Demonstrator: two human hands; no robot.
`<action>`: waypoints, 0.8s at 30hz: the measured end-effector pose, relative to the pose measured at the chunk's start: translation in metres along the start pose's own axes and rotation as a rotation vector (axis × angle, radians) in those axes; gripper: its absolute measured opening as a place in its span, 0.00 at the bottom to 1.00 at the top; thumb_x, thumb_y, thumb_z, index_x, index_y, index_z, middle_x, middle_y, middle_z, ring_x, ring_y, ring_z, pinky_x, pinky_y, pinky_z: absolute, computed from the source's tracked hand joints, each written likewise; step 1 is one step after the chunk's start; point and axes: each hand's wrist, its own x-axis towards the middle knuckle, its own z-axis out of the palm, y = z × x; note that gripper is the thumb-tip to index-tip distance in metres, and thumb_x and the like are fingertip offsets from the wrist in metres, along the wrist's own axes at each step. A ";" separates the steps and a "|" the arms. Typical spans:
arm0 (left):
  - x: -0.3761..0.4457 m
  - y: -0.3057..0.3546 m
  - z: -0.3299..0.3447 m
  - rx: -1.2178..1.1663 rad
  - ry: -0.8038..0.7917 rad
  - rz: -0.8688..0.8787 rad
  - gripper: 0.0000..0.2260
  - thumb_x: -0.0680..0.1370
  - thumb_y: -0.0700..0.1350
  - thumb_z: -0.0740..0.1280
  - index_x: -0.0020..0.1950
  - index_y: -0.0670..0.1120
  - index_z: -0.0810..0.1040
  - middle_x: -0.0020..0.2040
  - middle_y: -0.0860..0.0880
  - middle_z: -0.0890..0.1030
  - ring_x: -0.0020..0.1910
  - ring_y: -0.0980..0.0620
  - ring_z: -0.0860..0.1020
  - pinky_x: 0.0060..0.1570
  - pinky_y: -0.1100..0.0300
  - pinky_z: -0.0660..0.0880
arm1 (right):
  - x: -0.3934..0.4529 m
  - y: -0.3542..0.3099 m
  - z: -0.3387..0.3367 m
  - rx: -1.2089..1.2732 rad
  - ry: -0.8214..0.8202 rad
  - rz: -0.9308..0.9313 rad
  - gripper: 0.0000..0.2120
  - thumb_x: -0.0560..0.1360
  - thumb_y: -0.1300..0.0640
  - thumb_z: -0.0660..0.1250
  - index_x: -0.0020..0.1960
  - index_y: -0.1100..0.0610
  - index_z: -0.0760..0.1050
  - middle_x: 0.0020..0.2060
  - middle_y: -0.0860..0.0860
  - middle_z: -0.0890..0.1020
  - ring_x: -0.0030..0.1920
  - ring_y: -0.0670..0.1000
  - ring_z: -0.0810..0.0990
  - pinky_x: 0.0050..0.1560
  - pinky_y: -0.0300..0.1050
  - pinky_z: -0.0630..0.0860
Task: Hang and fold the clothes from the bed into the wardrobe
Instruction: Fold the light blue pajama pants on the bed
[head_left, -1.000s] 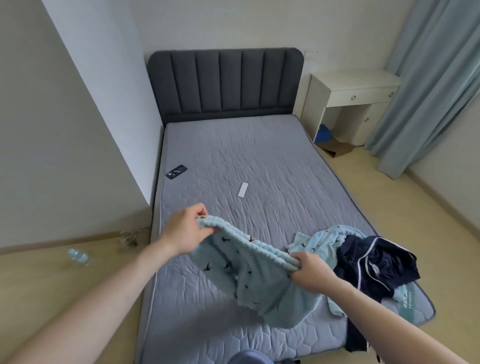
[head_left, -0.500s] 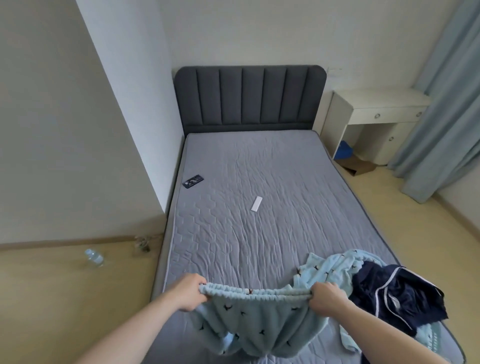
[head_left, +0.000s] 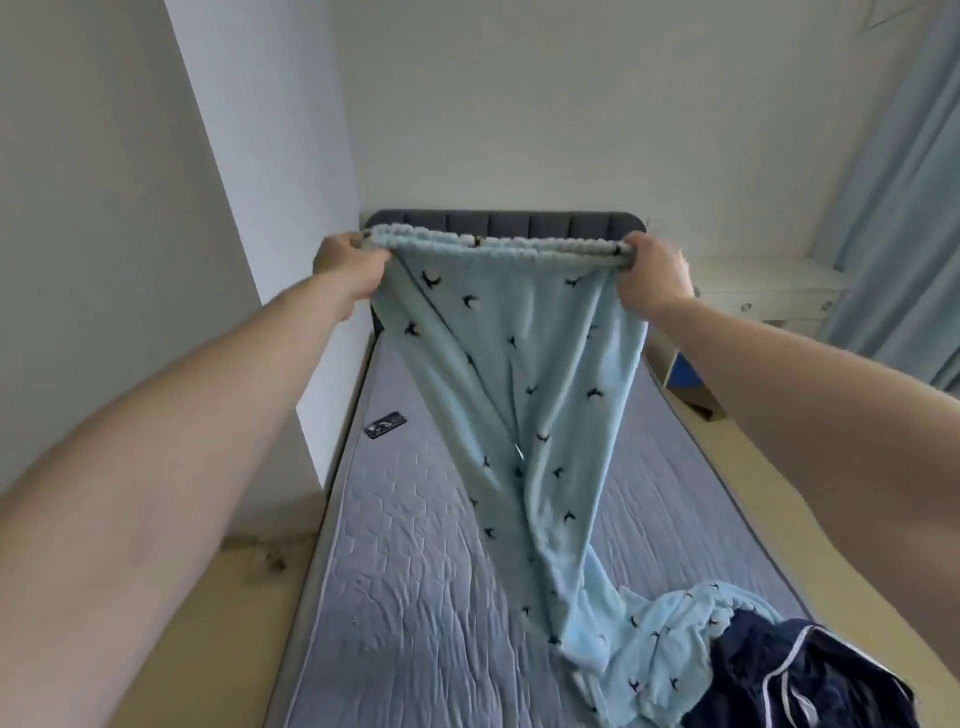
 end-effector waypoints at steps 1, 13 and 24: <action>0.004 0.028 -0.008 -0.037 0.051 0.069 0.09 0.76 0.45 0.68 0.56 0.48 0.81 0.54 0.49 0.82 0.55 0.47 0.80 0.54 0.57 0.79 | 0.016 -0.011 -0.017 0.006 0.078 -0.045 0.14 0.73 0.67 0.58 0.54 0.61 0.78 0.53 0.63 0.81 0.56 0.66 0.78 0.55 0.55 0.75; -0.003 0.081 -0.057 0.130 0.131 0.466 0.11 0.73 0.51 0.70 0.38 0.49 0.70 0.38 0.53 0.74 0.40 0.50 0.70 0.35 0.59 0.65 | 0.029 -0.034 -0.063 0.119 0.293 -0.224 0.19 0.75 0.67 0.57 0.59 0.56 0.80 0.57 0.57 0.79 0.55 0.60 0.77 0.51 0.46 0.71; -0.079 -0.196 0.001 0.450 -0.252 0.103 0.06 0.73 0.48 0.73 0.42 0.48 0.78 0.38 0.53 0.81 0.37 0.52 0.77 0.32 0.60 0.69 | -0.136 0.074 0.134 -0.072 -0.354 -0.150 0.11 0.77 0.63 0.66 0.57 0.55 0.82 0.52 0.54 0.81 0.53 0.59 0.78 0.53 0.53 0.77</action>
